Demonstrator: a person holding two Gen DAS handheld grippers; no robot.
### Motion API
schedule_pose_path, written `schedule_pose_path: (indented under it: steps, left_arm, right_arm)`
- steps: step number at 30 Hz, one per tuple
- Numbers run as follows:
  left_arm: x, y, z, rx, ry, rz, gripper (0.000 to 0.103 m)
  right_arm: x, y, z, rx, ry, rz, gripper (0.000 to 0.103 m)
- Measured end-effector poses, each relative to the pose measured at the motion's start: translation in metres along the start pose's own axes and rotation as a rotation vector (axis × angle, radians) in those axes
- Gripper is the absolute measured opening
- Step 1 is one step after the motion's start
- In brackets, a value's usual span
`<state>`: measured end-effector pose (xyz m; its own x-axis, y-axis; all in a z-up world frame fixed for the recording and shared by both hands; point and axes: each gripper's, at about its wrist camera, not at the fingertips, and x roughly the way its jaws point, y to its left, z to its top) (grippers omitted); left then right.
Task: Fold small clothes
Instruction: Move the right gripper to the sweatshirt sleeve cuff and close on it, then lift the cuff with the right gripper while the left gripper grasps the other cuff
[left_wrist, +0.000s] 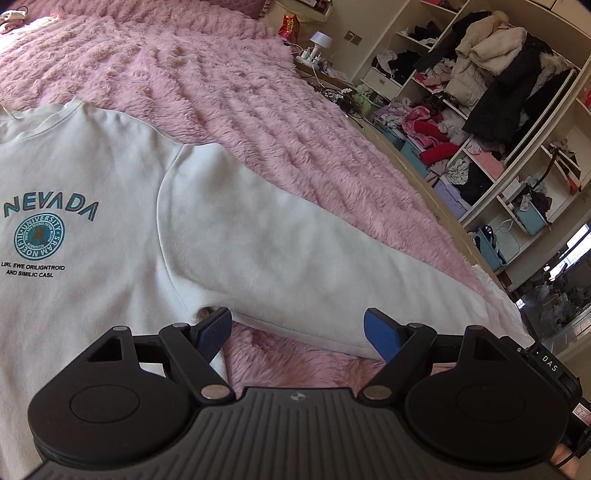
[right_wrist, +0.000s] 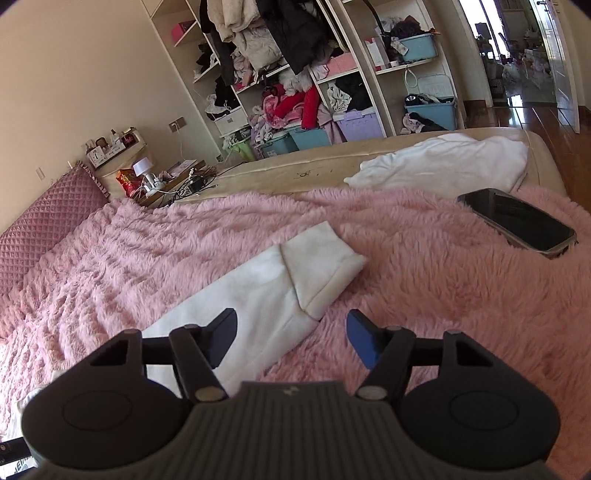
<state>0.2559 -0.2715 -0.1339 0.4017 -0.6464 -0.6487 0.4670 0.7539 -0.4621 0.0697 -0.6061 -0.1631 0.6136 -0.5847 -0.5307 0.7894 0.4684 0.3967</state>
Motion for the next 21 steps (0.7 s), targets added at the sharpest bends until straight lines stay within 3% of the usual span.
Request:
schedule_pose_path:
  steps: [8, 12, 14, 21]
  left_arm:
    - [0.039, -0.002, -0.002, 0.009, 0.052, -0.021, 0.095]
    - [0.052, -0.006, -0.007, 0.027, 0.073, -0.017, 0.095]
    - [0.054, -0.008, -0.009, 0.046, 0.073, -0.014, 0.096]
    - [0.053, -0.006, -0.002, 0.036, 0.088, -0.026, 0.097]
  right_arm:
    - [0.035, -0.001, 0.004, 0.069, -0.020, 0.013, 0.061]
    - [0.041, 0.002, 0.006, 0.055, -0.019, -0.010, 0.020]
    - [0.041, -0.001, 0.006, 0.074, -0.018, -0.024, 0.011]
    - [0.031, 0.003, 0.012, 0.088, -0.030, 0.010, 0.003]
